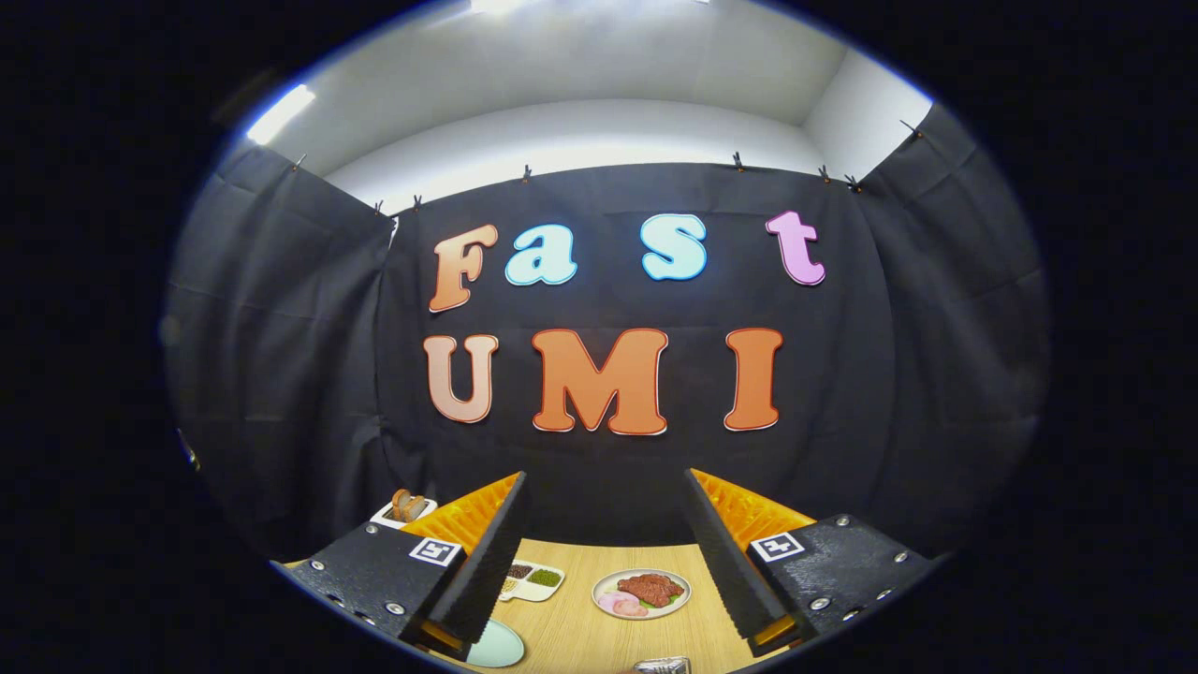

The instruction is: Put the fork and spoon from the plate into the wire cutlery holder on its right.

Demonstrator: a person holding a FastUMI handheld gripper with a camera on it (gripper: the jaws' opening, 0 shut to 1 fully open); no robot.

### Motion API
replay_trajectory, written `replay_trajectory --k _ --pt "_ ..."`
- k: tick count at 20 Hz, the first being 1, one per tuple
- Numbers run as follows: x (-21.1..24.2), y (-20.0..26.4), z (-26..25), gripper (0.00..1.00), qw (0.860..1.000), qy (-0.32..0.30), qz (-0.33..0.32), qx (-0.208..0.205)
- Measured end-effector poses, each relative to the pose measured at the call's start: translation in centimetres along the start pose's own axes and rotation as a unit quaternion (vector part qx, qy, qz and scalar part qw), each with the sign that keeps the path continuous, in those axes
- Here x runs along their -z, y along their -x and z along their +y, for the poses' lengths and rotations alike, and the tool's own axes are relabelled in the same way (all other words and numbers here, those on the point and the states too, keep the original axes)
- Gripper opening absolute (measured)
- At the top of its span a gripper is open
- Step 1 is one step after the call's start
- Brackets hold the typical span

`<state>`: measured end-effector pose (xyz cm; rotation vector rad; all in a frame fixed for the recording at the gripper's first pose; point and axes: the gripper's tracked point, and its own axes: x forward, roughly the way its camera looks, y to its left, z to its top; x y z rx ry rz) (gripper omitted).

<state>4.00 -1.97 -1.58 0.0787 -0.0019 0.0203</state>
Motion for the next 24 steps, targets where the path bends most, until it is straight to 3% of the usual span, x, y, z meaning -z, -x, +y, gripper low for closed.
replay_trajectory --k 24 --pt "1.8 -0.2 -0.2 0.96 0.999 0.027 0.032 0.002"
